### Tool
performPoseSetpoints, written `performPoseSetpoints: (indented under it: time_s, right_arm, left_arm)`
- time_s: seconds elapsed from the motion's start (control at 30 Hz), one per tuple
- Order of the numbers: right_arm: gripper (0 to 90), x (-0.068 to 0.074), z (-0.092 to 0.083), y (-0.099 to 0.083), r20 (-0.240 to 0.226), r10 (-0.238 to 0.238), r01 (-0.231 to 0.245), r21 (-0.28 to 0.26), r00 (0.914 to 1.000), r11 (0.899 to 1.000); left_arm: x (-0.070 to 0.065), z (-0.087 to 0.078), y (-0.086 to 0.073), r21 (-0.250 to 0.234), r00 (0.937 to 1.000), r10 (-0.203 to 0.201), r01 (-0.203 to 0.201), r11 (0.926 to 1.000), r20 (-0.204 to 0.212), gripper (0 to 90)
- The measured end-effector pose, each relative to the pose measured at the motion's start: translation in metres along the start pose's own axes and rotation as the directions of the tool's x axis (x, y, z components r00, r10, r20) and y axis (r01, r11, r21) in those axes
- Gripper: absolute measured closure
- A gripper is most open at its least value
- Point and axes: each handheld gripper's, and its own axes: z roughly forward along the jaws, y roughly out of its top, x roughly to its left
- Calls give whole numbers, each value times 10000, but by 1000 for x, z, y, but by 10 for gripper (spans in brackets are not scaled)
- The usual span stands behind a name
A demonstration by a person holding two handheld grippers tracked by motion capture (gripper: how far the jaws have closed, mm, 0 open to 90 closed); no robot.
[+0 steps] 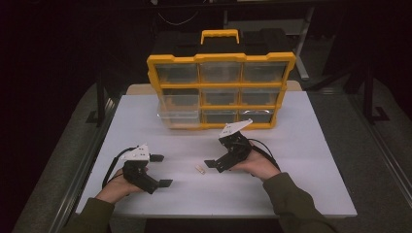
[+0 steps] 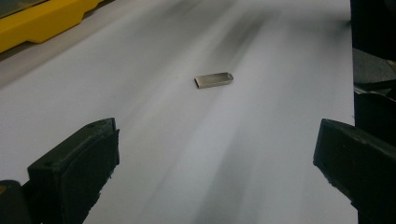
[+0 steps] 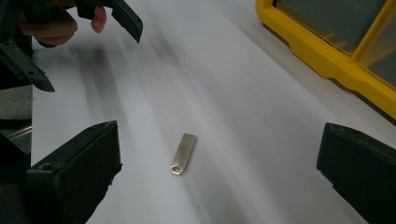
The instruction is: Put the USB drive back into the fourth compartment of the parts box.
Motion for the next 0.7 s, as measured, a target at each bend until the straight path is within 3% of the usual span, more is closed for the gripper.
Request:
performPoseSetpoints:
  time_s: [0.7]
  right_arm:
    - [0,4,16,10,-247,-184,186,92,9995,9998]
  left_arm:
    - [0,0,0,-18,10000,-34,34,10000,-32,0]
